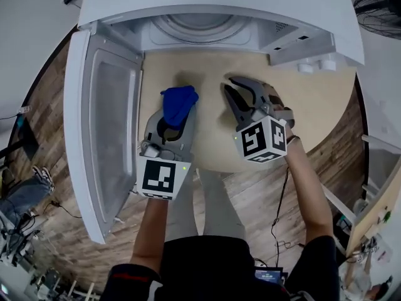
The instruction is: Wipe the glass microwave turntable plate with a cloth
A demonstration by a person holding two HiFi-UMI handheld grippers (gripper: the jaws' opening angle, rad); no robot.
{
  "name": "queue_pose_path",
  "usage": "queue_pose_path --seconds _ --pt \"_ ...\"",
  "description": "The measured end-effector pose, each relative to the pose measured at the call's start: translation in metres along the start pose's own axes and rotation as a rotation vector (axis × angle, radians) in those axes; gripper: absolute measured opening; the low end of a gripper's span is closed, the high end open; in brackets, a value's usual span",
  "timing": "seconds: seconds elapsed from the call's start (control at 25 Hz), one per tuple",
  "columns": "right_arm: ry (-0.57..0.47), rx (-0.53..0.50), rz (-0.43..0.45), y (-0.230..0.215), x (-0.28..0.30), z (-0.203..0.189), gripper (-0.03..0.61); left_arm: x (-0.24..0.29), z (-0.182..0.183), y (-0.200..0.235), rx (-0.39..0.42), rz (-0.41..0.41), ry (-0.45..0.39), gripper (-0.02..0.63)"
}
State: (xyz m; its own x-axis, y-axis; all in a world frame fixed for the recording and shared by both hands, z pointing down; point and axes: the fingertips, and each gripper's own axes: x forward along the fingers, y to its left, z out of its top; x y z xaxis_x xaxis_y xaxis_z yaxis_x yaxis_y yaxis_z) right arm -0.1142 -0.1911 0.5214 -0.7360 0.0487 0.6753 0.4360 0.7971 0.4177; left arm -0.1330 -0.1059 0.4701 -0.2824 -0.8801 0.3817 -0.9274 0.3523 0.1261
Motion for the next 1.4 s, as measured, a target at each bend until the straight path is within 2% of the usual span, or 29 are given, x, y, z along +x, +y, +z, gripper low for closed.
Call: queue_pose_path --seconds 0.08,0.32,0.52,0.64,1.08,1.4 --pt "-0.005 -0.017 -0.016 -0.010 0.008 0.002 0.088 0.003 -0.003 0.002 -0.012 0.007 -0.004 0.054" --pt "-0.035 -0.033 -0.102 -0.041 0.012 0.013 0.145 0.002 -0.007 0.005 -0.026 0.011 -0.021 0.054" --pt "-0.050 0.021 -0.149 -0.056 0.016 0.014 0.253 0.002 -0.014 0.009 -0.020 0.019 -0.012 0.054" --pt "-0.058 0.072 -0.164 -0.060 0.021 0.012 0.281 0.004 -0.017 0.007 -0.007 0.016 -0.011 0.054" --pt "-0.117 0.251 -0.188 -0.072 0.034 0.014 0.290 0.010 -0.019 0.006 0.011 0.017 0.007 0.054" --pt "-0.092 0.226 -0.187 -0.073 0.045 0.021 0.289 0.011 -0.019 0.009 0.004 0.017 -0.005 0.054"
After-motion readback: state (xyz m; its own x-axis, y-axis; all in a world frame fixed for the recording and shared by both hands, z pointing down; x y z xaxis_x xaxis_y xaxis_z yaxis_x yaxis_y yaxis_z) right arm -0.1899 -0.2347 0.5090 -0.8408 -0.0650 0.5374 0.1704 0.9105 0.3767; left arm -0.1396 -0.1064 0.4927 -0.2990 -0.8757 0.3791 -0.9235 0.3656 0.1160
